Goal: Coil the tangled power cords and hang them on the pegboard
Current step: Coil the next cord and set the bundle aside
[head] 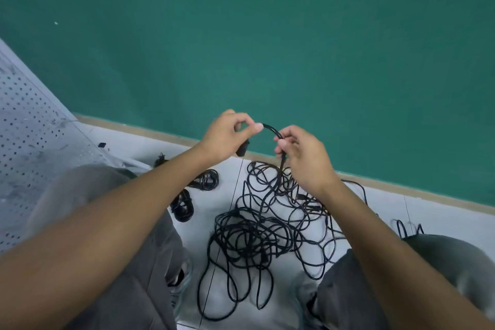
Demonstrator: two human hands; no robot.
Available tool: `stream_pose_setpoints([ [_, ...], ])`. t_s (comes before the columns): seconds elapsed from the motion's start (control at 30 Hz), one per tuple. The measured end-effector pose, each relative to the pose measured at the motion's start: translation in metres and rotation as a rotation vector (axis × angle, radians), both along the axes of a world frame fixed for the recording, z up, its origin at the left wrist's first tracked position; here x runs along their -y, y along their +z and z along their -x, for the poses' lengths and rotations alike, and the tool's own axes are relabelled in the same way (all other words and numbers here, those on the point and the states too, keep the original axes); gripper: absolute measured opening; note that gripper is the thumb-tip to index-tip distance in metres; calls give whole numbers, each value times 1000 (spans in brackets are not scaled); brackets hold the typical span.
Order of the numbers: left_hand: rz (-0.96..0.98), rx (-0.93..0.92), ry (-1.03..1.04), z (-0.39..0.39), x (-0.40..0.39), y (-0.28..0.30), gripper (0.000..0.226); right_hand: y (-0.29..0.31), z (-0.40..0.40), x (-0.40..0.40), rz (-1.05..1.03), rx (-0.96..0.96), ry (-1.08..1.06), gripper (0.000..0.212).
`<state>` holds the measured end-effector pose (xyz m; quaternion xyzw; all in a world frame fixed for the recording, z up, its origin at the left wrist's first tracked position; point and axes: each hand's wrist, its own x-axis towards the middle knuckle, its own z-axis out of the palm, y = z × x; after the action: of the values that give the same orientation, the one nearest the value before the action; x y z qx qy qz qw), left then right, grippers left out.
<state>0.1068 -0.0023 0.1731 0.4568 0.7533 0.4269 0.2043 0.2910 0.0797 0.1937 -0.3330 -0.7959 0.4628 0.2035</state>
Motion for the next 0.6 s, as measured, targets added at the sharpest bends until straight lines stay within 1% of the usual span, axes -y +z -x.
stream_pose_setpoints([
  [0.03,-2,-42,9,1,-2,0,31,8,0,-3,-10,-35,-22,25],
  [0.07,-27,-34,4,0,-4,2,37,16,-1,-8,-10,-69,-48,29],
  [0.1,-64,-3,-15,-1,-5,6,40,23,-3,-13,-9,-103,-71,32],
  [0.17,-115,91,-52,-6,-10,15,44,33,-7,-22,-10,-137,-105,29],
  [0.2,-118,160,-71,-9,-14,19,48,37,-9,-26,-2,-143,-120,25],
  [0.27,-123,391,-120,-14,-22,22,53,40,-10,-32,65,-167,-162,17],
  [0.33,-147,686,-153,-21,-30,23,43,39,-7,-35,173,-203,-230,12],
  [0.4,-170,890,-196,-29,-37,28,31,35,-4,-40,276,-236,-309,11],
  [0.5,-219,1036,-172,-35,-45,34,32,27,3,-43,425,-295,-345,13],
  [0.6,-291,1128,-103,-28,-49,32,36,14,11,-38,517,-283,-272,10],
])
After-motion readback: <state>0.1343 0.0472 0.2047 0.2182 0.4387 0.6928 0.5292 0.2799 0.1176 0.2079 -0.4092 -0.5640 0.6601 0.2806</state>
